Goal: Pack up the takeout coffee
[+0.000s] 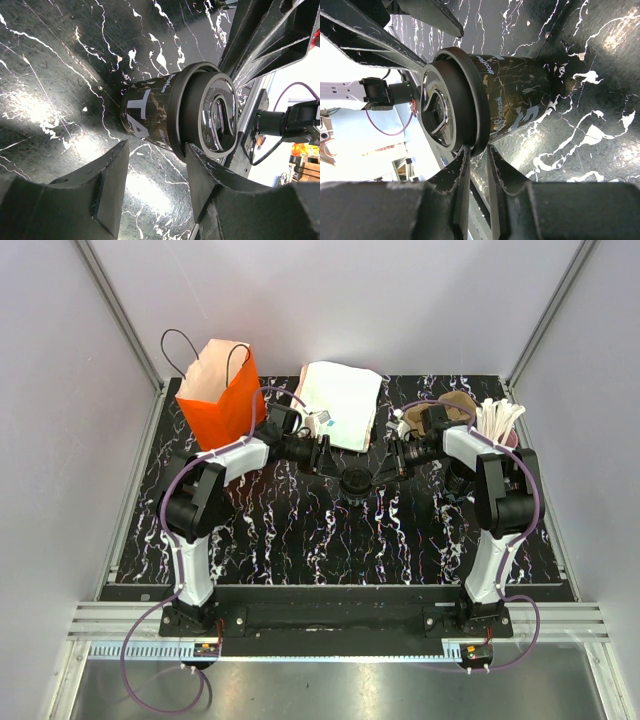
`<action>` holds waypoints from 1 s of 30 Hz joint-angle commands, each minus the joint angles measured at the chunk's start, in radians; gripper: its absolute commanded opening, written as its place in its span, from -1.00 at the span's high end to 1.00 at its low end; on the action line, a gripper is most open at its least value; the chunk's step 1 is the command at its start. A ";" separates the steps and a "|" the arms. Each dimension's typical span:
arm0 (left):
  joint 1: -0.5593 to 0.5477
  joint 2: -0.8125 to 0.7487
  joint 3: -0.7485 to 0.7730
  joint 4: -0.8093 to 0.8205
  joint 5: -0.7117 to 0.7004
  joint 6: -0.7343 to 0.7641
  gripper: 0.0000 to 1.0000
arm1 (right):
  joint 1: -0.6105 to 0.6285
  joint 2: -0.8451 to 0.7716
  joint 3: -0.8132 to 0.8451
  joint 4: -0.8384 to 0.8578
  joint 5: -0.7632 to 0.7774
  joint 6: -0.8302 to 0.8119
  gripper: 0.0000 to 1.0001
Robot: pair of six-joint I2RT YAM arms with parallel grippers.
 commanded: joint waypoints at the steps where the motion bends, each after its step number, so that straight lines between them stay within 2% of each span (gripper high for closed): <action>1: -0.032 0.041 0.005 -0.050 -0.085 0.055 -0.01 | 0.063 0.081 -0.027 0.031 0.240 -0.041 0.57; 30: -0.055 0.110 0.045 -0.127 -0.162 0.056 0.13 | 0.133 0.152 -0.009 0.023 0.584 -0.023 0.52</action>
